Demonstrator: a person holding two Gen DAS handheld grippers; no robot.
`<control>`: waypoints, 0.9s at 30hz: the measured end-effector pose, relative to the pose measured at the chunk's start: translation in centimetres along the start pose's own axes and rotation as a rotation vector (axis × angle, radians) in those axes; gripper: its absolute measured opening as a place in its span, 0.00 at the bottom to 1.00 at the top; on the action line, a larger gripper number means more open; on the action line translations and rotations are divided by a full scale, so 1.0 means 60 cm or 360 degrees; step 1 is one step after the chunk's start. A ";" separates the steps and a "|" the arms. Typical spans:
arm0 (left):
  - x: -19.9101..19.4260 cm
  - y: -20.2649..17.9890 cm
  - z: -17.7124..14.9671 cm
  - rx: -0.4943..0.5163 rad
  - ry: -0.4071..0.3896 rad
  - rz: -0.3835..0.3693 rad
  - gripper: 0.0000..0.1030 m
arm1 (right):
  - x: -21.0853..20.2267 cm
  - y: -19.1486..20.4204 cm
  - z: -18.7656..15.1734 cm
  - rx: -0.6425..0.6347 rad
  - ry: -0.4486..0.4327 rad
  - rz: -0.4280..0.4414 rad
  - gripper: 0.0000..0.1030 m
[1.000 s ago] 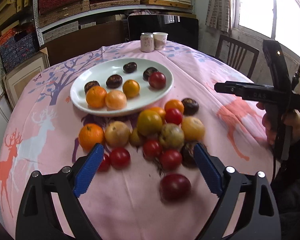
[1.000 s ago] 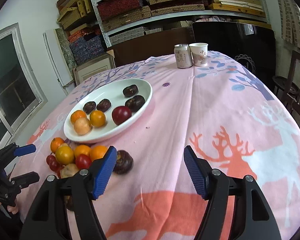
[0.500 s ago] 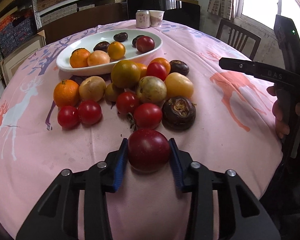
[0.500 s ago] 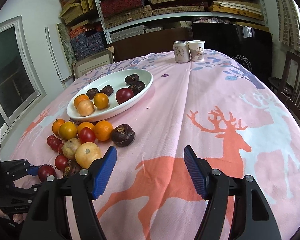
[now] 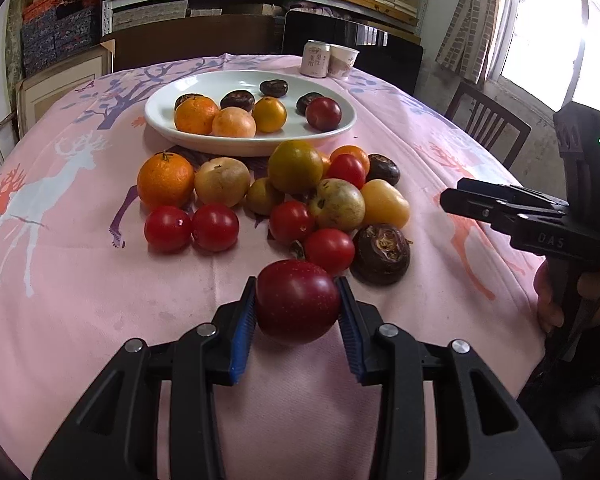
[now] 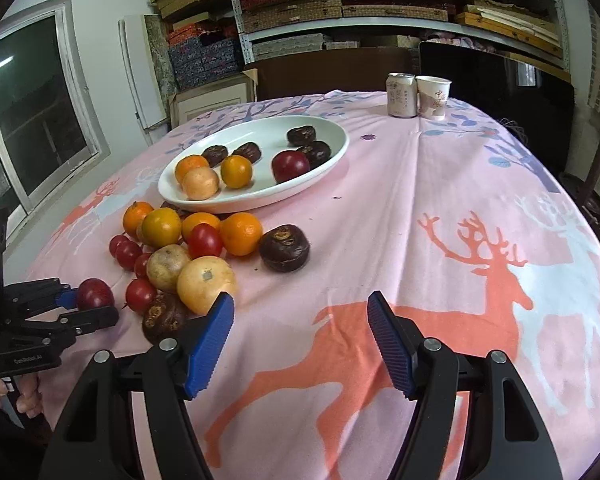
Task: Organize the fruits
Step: 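Grasp a dark red fruit with the left tool while the right tool grasps a pale grapefruit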
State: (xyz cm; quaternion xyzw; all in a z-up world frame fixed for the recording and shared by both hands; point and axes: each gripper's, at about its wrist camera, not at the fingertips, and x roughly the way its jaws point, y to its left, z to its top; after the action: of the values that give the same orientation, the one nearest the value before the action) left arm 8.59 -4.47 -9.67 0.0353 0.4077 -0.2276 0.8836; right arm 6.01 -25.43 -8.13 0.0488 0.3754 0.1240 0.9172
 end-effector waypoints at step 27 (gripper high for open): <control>0.006 0.004 0.000 -0.0013 0.0031 -0.0043 0.36 | 0.063 0.046 0.029 0.0059 0.0160 0.0220 0.41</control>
State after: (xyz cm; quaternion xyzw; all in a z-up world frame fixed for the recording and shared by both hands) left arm 8.89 -4.40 -9.98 0.0284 0.4177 -0.2376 0.8765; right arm 9.28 -21.75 -8.96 0.0852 0.4190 0.1824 0.8854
